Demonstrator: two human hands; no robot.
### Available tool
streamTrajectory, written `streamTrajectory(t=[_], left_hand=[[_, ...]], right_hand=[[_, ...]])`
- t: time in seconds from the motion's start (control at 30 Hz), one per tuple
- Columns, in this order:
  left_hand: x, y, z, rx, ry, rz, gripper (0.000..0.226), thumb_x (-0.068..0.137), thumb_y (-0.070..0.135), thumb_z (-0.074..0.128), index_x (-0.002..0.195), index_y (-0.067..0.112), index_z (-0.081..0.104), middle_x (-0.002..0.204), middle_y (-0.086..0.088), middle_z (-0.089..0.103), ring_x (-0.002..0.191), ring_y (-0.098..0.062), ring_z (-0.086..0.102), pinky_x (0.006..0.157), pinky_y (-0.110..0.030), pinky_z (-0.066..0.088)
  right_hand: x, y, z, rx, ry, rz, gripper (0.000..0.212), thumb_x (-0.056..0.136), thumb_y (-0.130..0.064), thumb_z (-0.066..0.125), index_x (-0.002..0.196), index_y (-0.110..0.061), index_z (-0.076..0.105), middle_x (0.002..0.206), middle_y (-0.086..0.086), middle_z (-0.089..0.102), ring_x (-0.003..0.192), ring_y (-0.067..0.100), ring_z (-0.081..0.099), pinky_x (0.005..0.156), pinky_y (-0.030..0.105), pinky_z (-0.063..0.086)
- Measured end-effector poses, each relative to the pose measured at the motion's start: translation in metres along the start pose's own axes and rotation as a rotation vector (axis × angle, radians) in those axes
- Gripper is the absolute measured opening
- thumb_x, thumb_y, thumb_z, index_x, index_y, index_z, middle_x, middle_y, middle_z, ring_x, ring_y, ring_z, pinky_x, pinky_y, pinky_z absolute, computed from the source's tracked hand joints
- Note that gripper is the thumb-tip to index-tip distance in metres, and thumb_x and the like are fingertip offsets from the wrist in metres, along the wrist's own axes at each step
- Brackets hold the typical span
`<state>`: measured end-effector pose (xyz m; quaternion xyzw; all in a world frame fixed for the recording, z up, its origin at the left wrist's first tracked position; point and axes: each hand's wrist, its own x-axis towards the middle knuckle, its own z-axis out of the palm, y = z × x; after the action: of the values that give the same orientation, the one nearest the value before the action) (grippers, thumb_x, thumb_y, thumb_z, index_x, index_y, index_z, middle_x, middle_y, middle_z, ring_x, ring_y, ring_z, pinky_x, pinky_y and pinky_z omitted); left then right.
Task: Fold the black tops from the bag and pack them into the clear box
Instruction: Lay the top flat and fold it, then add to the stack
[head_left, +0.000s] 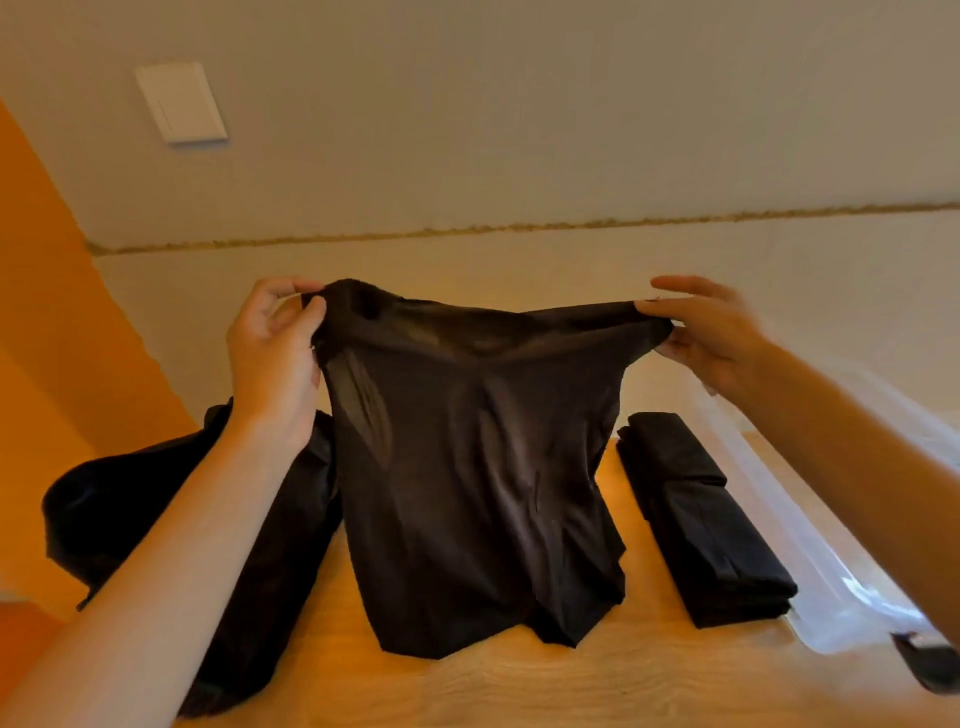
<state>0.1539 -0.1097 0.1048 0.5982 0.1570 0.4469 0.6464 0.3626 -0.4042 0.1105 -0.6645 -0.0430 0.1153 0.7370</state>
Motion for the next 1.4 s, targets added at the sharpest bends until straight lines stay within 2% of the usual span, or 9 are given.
streamTrajectory(t=[0.13, 0.33, 0.53, 0.7, 0.87, 1.07, 1.17, 1.27, 1.4], left_hand=[[0.014, 0.030, 0.010, -0.041, -0.117, 0.072, 0.020, 0.096, -0.005, 0.061, 0.109, 0.009, 0.069, 0.100, -0.004, 0.075, 0.106, -0.023, 0.070, 0.099, -0.039, 0.056], [0.040, 0.099, 0.029, -0.085, -0.145, 0.210, 0.028, 0.094, 0.001, 0.067, 0.122, 0.004, 0.070, 0.117, -0.012, 0.074, 0.116, -0.025, 0.069, 0.104, -0.041, 0.054], [0.064, 0.157, 0.040, -0.327, -0.109, 0.126, 0.031, 0.089, 0.005, 0.075, 0.120, 0.006, 0.073, 0.114, -0.009, 0.075, 0.111, -0.023, 0.071, 0.099, -0.037, 0.057], [0.057, 0.176, 0.049, -0.310, -0.065, 0.066, 0.012, 0.087, 0.009, 0.079, 0.098, 0.008, 0.076, 0.108, -0.011, 0.076, 0.106, -0.024, 0.073, 0.093, -0.037, 0.060], [0.045, 0.182, 0.056, -0.148, 0.004, 0.155, 0.013, 0.084, 0.014, 0.083, 0.092, 0.007, 0.075, 0.097, -0.009, 0.075, 0.101, -0.021, 0.073, 0.089, -0.031, 0.061], [0.040, 0.187, 0.068, -0.388, -0.037, -0.116, 0.017, 0.081, 0.001, 0.082, 0.088, 0.009, 0.068, 0.099, -0.012, 0.075, 0.100, -0.024, 0.074, 0.082, -0.029, 0.062], [0.040, 0.184, 0.065, -0.435, -0.034, -0.003, 0.021, 0.082, -0.004, 0.078, 0.085, 0.012, 0.065, 0.087, -0.006, 0.071, 0.105, -0.027, 0.073, 0.090, -0.031, 0.060], [0.041, 0.182, 0.057, -0.373, -0.029, 0.196, 0.033, 0.085, -0.001, 0.077, 0.114, 0.015, 0.070, 0.079, 0.002, 0.064, 0.098, -0.020, 0.072, 0.097, -0.029, 0.056], [0.047, 0.180, 0.047, -0.020, 0.097, 0.460, 0.031, 0.086, 0.014, 0.081, 0.116, 0.023, 0.075, 0.081, 0.013, 0.062, 0.082, -0.002, 0.065, 0.101, -0.027, 0.054]], right_hand=[[-0.008, -0.029, 0.009, 0.322, -0.039, -0.042, 0.032, 0.094, -0.006, 0.069, 0.123, -0.017, 0.069, 0.117, 0.006, 0.070, 0.105, 0.018, 0.069, 0.069, 0.025, 0.060], [-0.018, -0.107, 0.022, 0.470, -0.090, -0.193, 0.027, 0.096, -0.009, 0.068, 0.122, -0.016, 0.067, 0.114, 0.006, 0.073, 0.095, 0.015, 0.076, 0.073, 0.023, 0.059], [-0.029, -0.177, 0.028, 0.570, -0.209, -0.342, 0.026, 0.100, -0.005, 0.060, 0.122, -0.018, 0.067, 0.122, 0.008, 0.070, 0.109, 0.022, 0.071, 0.078, 0.027, 0.059], [-0.038, -0.202, 0.033, 0.538, -0.259, -0.393, 0.029, 0.101, -0.002, 0.057, 0.122, -0.017, 0.070, 0.127, 0.010, 0.068, 0.115, 0.025, 0.069, 0.084, 0.031, 0.061], [-0.044, -0.213, 0.034, 0.527, -0.306, -0.400, 0.038, 0.101, 0.001, 0.051, 0.128, -0.020, 0.068, 0.134, 0.011, 0.062, 0.121, 0.028, 0.064, 0.092, 0.036, 0.060], [-0.049, -0.218, 0.040, 0.465, -0.350, -0.382, 0.030, 0.102, -0.008, 0.056, 0.128, -0.017, 0.066, 0.128, 0.011, 0.063, 0.118, 0.026, 0.064, 0.089, 0.033, 0.060], [-0.047, -0.218, 0.039, 0.465, -0.280, -0.416, 0.024, 0.101, -0.009, 0.060, 0.121, -0.017, 0.071, 0.124, 0.008, 0.068, 0.117, 0.023, 0.066, 0.088, 0.032, 0.060], [-0.044, -0.218, 0.034, 0.471, -0.229, -0.487, 0.024, 0.099, -0.007, 0.062, 0.119, -0.016, 0.073, 0.118, 0.007, 0.073, 0.109, 0.021, 0.071, 0.089, 0.030, 0.060], [-0.042, -0.218, 0.028, 0.432, -0.186, -0.579, 0.031, 0.092, -0.012, 0.071, 0.124, -0.017, 0.072, 0.118, 0.003, 0.075, 0.108, 0.016, 0.072, 0.094, 0.030, 0.059]])
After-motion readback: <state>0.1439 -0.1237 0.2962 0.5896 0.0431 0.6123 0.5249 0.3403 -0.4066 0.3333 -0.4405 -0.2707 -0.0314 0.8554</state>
